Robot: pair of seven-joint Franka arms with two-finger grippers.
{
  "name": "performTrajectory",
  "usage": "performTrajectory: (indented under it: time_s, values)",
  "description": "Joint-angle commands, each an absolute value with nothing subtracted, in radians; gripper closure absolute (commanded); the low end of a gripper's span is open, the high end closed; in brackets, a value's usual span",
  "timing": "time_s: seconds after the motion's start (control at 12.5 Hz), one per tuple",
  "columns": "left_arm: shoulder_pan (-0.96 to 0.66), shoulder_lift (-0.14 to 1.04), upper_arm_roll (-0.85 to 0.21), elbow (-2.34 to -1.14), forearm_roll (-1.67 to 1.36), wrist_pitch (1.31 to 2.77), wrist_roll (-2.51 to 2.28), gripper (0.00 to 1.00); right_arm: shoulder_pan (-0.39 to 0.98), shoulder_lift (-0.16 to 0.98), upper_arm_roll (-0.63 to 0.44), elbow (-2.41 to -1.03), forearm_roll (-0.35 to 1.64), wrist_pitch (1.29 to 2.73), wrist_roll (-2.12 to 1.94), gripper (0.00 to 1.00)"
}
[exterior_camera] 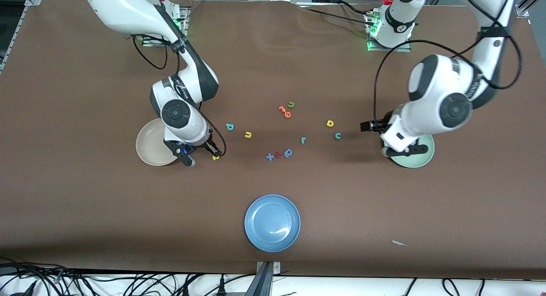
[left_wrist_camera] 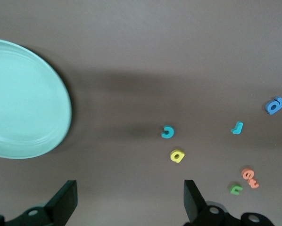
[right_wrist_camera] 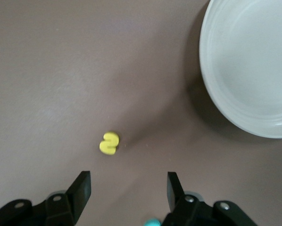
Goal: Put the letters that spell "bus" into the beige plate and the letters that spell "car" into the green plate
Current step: 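Reach the right gripper to yellow 2 while the left gripper reaches yellow a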
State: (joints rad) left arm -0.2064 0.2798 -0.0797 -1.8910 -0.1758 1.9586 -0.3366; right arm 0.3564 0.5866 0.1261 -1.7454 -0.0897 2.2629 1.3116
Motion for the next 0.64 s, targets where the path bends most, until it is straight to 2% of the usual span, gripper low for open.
performTrajectory:
  time_s: [0.0, 0.24, 0.56]
  values:
    - [-0.209, 0.204, -0.145, -2.103, -0.201, 2.145, -0.406, 0.01, 0.365, 0.624, 0.124, -1.714, -0.135, 2.283, 1.377, 0.29]
    - [-0.212, 0.234, -0.21, -2.235, -0.201, 2.414, -0.474, 0.01, 0.361, 0.681, 0.124, -1.694, -0.132, 2.334, 1.381, 0.31]
    - [-0.253, 0.331, -0.218, -2.233, -0.19, 2.517, -0.528, 0.04, 0.37, 0.716, 0.124, -1.675, -0.14, 2.342, 1.428, 0.32]
